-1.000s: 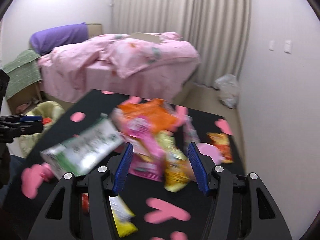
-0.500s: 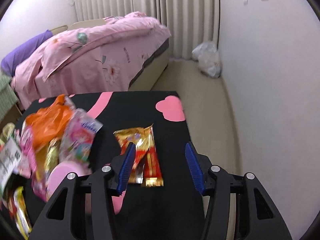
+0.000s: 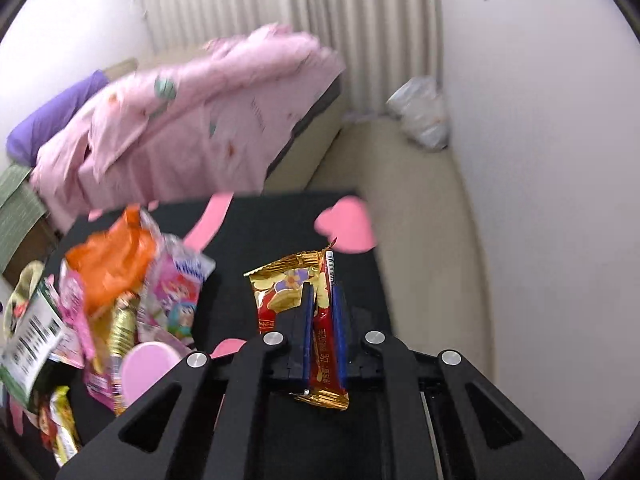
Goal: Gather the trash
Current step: 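Grasp the gold bar with the right tool while the left tool grasps the green carton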
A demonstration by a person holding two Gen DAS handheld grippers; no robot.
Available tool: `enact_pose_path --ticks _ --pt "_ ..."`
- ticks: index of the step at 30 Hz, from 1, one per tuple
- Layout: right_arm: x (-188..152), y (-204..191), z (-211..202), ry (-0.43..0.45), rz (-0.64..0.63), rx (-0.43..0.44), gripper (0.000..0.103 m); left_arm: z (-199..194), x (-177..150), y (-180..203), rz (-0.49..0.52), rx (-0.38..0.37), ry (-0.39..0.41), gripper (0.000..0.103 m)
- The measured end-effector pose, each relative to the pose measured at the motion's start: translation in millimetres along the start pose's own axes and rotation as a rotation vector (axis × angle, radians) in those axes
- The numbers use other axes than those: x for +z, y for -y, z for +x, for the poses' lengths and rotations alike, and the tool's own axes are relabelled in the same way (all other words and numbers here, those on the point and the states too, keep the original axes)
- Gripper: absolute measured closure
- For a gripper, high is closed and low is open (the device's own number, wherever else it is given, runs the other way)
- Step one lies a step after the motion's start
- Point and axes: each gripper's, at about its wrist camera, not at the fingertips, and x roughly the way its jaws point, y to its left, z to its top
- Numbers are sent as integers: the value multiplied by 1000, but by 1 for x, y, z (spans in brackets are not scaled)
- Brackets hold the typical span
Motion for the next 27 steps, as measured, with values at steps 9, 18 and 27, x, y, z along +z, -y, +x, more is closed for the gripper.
enact_pose_path --ticks 9,18,27 --pt "-33 -32 -110 153 -12 -34 92 18 8 27 62 -18 -95 22" --pt "-111 -92 -126 86 -34 112 92 88 43 32 32 -42 -247 28" --pt "-133 -129 -121 61 -61 184 92 111 37 21 -68 -118 -359 70"
